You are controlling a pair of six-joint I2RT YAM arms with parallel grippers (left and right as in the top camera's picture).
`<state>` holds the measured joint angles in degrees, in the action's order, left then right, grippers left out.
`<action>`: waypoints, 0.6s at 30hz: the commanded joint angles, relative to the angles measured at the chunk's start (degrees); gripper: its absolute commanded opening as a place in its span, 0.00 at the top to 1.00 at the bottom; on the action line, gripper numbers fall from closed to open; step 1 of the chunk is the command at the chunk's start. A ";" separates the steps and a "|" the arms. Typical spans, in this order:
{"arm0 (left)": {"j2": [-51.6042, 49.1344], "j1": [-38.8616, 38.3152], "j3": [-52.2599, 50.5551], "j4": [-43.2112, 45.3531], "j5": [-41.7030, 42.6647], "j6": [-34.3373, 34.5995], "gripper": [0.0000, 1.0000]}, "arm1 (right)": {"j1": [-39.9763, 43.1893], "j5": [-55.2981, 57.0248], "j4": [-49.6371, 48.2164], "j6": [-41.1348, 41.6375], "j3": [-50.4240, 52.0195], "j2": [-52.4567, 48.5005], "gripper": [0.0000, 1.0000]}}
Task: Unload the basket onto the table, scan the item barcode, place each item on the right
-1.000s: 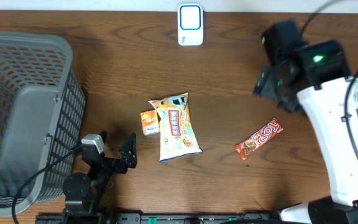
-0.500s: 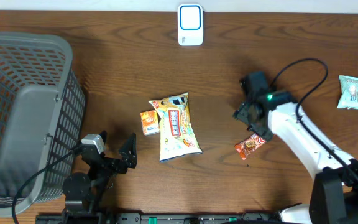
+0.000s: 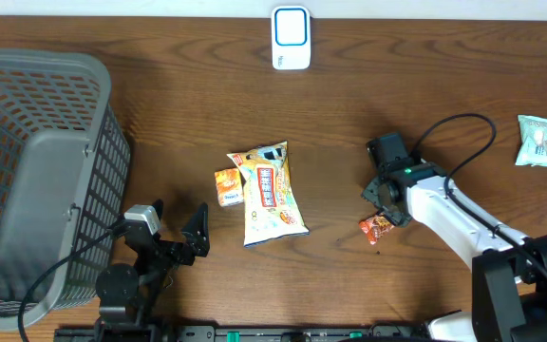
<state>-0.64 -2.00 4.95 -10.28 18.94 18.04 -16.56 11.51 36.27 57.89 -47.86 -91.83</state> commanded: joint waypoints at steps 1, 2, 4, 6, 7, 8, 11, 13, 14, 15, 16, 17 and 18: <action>-0.07 -0.13 -0.76 -0.37 -0.33 0.28 0.02 | 2.19 1.51 0.63 0.35 0.81 -0.90 0.40; -0.07 -0.13 -0.76 -0.37 -0.33 0.28 0.02 | 2.73 0.42 0.74 0.33 1.11 -0.94 0.40; -0.07 -0.11 -0.76 -0.37 -0.33 0.28 0.02 | 3.61 -1.60 0.70 0.33 1.97 -1.05 0.41; -0.07 -0.13 -0.76 -0.37 -0.33 0.28 0.02 | 4.04 -1.81 0.11 0.33 3.15 -1.20 0.50; -0.07 -0.13 -0.76 -0.37 -0.35 0.28 0.02 | 4.17 -1.81 -0.94 0.28 4.11 -1.31 0.51; -0.07 -0.13 -0.76 -0.37 -0.33 0.28 0.02 | 4.24 -1.81 -2.12 0.20 5.07 -1.51 0.54; -0.07 -0.13 -0.76 -0.37 -0.33 0.28 0.02 | 4.24 -2.12 -6.23 0.15 7.96 -2.80 0.67; -0.07 -0.11 -0.76 -0.37 -0.33 0.28 0.02 | 4.24 -2.80 -8.66 0.13 9.62 -4.42 0.82; -0.07 -0.11 -0.76 -0.37 -0.33 0.28 0.02 | 4.24 -3.08 -9.42 0.13 10.19 -5.16 0.92; -0.07 -0.11 -0.76 -0.37 -0.33 0.28 0.02 | 4.24 -3.21 -9.99 0.13 10.56 -5.86 0.99; -0.07 -0.13 -0.76 -0.37 -0.33 0.28 0.02 | 4.24 -3.32 -10.43 0.13 10.64 -6.43 0.99; -0.07 -0.13 -0.76 -0.37 -0.35 0.28 0.02 | 4.24 -3.37 -11.13 -0.26 10.62 -6.64 0.99; -0.07 -0.13 -0.76 -0.37 -0.33 0.28 0.02 | 4.24 -4.04 -12.46 -1.49 10.58 -6.62 0.99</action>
<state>-0.67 -1.98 4.95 -10.28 18.94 18.04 -12.71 14.59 24.36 57.43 -41.63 -92.53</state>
